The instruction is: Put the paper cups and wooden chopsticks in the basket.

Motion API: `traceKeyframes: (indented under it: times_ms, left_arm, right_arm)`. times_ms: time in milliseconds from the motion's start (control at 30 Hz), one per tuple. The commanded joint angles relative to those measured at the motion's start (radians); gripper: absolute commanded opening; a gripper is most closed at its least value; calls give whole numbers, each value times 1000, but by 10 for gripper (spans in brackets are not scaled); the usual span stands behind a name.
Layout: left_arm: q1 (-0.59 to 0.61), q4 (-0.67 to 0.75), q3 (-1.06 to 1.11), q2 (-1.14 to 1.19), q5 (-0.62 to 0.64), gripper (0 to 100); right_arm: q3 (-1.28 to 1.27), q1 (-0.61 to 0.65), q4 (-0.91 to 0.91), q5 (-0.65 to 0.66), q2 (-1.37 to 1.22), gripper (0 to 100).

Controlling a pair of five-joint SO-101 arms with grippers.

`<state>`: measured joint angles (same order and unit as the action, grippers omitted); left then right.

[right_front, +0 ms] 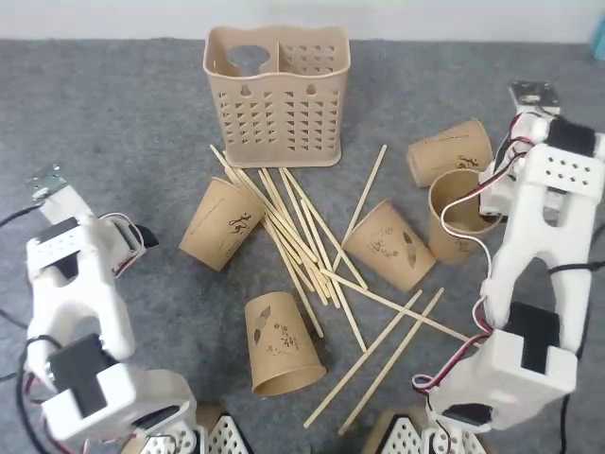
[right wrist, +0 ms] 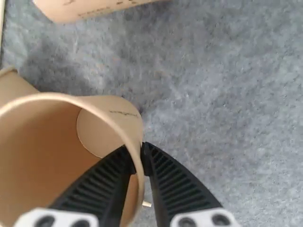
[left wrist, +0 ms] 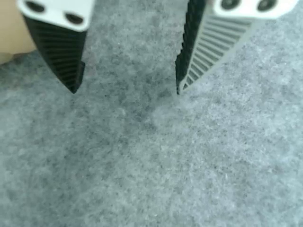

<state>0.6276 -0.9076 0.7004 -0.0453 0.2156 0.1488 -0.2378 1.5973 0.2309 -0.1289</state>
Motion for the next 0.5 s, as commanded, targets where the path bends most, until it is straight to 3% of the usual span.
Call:
traceKeyframes:
  times_ms: [0,200,333,467]
  left_arm:
    - [-8,11,-39,0,8,297]
    - [-8,11,-39,0,8,297]
    - [-8,11,-39,0,8,297]
    - [-9,11,-39,0,8,297]
  right_arm:
    - [2,1,21,14,70,55]
    - [66,15,116,44,81,262]
    - [258,15,189,3,79,231]
    - [465,58,196,-150,73,177]
